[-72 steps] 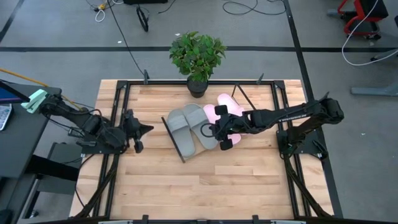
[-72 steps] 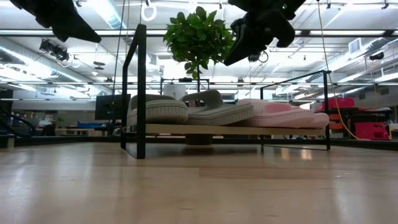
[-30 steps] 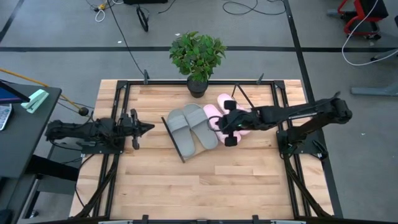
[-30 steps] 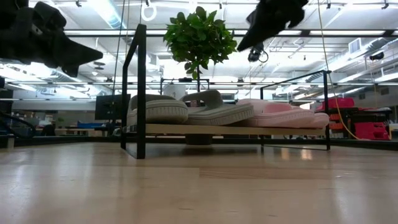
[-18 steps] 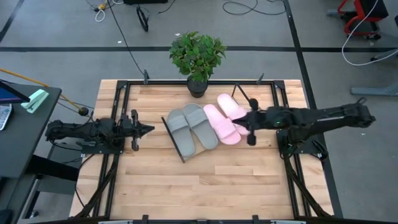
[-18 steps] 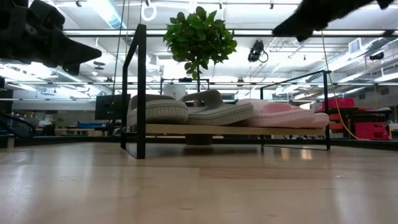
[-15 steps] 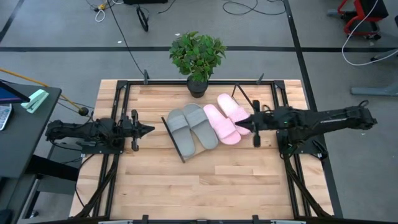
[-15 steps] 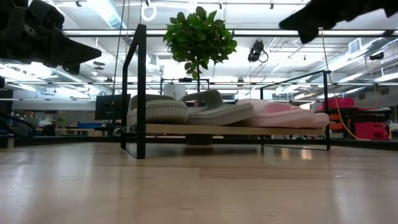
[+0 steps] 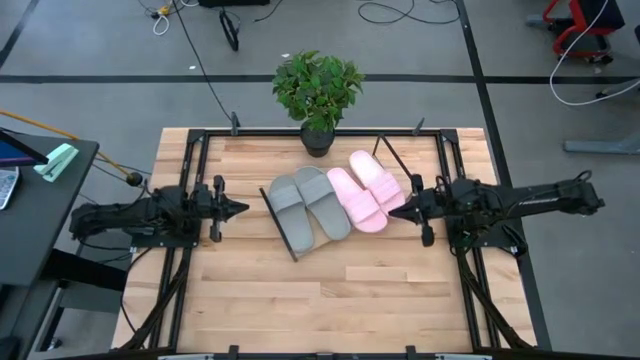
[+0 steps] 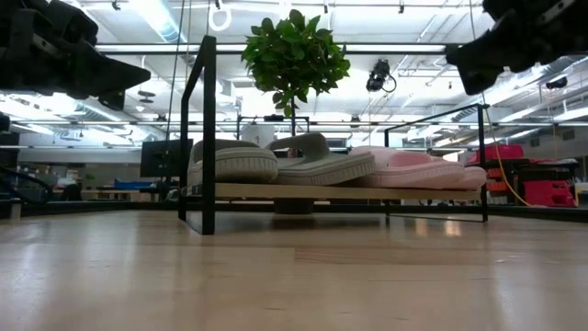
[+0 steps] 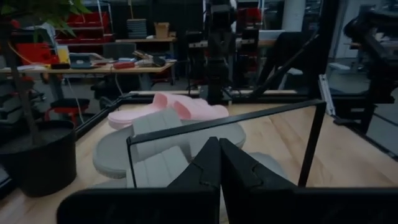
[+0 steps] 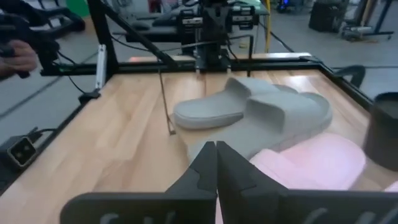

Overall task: Pick and place slides into the shelf
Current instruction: Return to Home Position

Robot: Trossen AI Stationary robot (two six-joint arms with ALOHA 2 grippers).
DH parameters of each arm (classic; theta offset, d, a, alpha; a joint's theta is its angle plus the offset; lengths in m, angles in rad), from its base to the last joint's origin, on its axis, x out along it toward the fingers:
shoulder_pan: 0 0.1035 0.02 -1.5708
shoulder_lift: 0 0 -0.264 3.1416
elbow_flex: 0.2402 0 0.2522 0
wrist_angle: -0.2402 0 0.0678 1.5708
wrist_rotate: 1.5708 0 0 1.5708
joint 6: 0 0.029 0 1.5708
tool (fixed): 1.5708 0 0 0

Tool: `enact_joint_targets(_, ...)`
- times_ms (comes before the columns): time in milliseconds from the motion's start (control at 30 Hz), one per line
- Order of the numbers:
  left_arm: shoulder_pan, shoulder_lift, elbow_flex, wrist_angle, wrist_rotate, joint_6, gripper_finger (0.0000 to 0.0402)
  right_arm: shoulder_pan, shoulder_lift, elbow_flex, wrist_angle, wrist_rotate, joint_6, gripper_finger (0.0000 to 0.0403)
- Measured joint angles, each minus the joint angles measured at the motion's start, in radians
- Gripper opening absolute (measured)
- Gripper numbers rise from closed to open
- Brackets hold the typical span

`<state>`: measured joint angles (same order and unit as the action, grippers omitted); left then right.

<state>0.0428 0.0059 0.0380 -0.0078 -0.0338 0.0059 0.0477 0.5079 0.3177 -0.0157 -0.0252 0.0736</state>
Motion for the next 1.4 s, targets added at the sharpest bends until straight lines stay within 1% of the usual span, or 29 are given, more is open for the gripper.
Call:
enact_joint_targets(100,0.034,0.000,0.000,0.002,0.044,-0.016,0.0003,0.000,-0.033,-0.042,0.044,-0.022,0.006,0.0000)
enact_joint_targets(267,0.080,0.000,-0.001,0.009,0.112,-0.036,0.0005,0.000,-0.085,-0.096,0.058,-0.026,0.021,0.0000)
enact_joint_targets(367,0.103,0.001,-0.030,0.064,0.137,-0.050,0.0003,0.000,-0.111,-0.134,0.097,-0.028,0.029,0.0000)
enact_joint_targets(633,0.142,0.039,-0.030,0.062,0.144,-0.073,0.0003,0.000,-0.149,-0.237,0.217,-0.043,0.052,0.0000)
enact_joint_targets(833,0.146,0.047,-0.030,0.062,0.178,-0.100,0.0003,0.000,-0.152,-0.308,0.323,-0.052,0.054,0.0000)
enact_joint_targets(1200,0.146,0.081,-0.030,0.060,0.181,-0.124,0.0003,0.000,-0.150,-0.308,0.316,-0.062,0.054,0.0000)
enact_joint_targets(1400,0.146,0.126,-0.030,0.059,0.180,-0.125,0.0016,0.000,-0.148,-0.308,0.298,-0.066,0.054,0.0000)
